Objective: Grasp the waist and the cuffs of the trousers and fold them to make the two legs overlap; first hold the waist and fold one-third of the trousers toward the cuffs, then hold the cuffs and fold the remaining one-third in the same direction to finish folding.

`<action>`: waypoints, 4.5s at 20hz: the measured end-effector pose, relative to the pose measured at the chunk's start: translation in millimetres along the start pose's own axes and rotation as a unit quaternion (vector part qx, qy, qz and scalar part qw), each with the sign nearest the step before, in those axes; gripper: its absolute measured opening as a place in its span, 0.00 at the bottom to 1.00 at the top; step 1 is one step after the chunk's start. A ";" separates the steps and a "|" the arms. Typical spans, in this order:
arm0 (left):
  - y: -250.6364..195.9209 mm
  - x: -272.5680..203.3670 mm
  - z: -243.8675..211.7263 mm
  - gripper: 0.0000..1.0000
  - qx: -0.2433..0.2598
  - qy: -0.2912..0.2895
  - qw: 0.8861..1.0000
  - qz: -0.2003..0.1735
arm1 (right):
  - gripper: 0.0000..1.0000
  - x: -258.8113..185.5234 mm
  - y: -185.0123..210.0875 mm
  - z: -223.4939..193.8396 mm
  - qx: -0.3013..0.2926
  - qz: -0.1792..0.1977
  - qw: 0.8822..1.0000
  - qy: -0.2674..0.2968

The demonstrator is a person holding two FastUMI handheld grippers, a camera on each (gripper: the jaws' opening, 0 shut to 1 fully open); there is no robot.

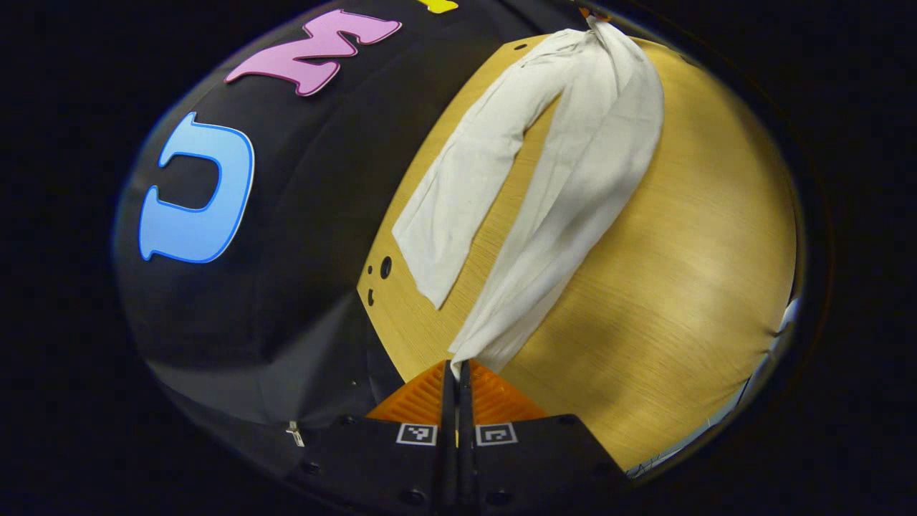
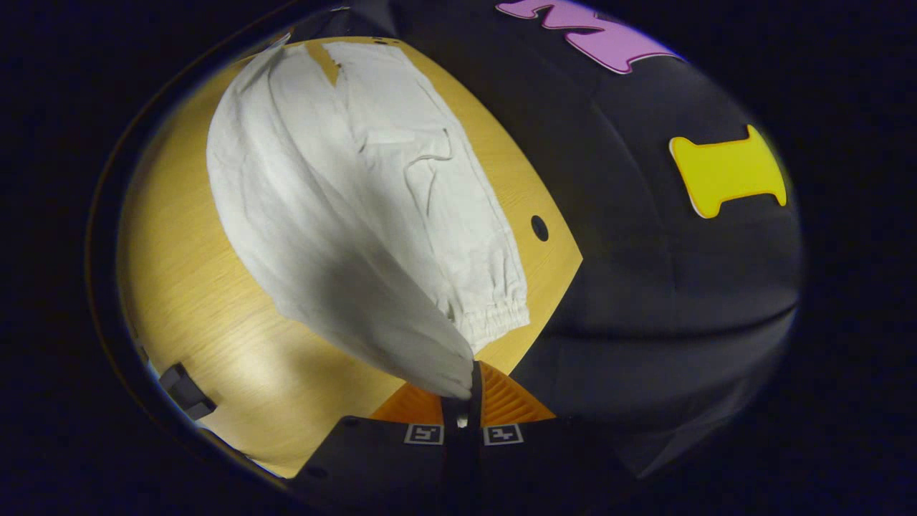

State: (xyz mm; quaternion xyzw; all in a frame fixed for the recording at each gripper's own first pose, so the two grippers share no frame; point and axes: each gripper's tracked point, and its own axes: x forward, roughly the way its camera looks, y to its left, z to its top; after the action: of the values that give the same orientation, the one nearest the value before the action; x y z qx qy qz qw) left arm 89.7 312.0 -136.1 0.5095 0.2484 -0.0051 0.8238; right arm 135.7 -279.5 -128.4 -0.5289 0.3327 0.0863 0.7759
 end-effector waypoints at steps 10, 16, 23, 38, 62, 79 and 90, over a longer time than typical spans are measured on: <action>125.9 81.4 102.7 0.05 -0.078 -0.055 0.993 0.072 | 0.05 52.6 -101.1 73.5 0.253 -0.059 0.964 -0.063; 166.7 177.7 144.4 0.05 -0.238 -0.053 0.964 0.104 | 0.05 123.5 -125.8 114.3 0.360 -0.065 0.928 -0.075; 126.1 211.9 166.4 0.10 -0.348 -0.060 0.933 0.070 | 0.48 175.0 -113.8 109.8 0.467 -0.042 0.882 -0.032; 139.5 36.0 210.9 0.96 -0.509 -0.214 0.829 0.088 | 0.99 151.2 -100.5 74.8 0.677 -0.100 0.729 -0.031; 62.9 -61.2 240.3 0.98 -0.579 -0.194 0.792 0.025 | 0.14 155.6 -90.2 81.3 0.637 -0.105 0.764 -0.013; 48.1 -60.6 156.5 0.96 -0.578 -0.168 0.798 0.013 | 0.13 51.2 -125.8 292.7 0.530 -0.107 0.820 -0.188; 23.1 -7.0 108.7 0.96 -0.609 -0.155 0.778 -0.015 | 0.13 79.5 18.5 420.1 0.497 0.013 0.837 -0.229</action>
State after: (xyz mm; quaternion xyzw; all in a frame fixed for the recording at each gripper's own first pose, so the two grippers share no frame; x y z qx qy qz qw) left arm 133.5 229.8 -75.1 -0.1098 0.0766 0.0558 0.9894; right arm 366.0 80.0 -98.9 -0.0326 0.1503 0.0377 0.9874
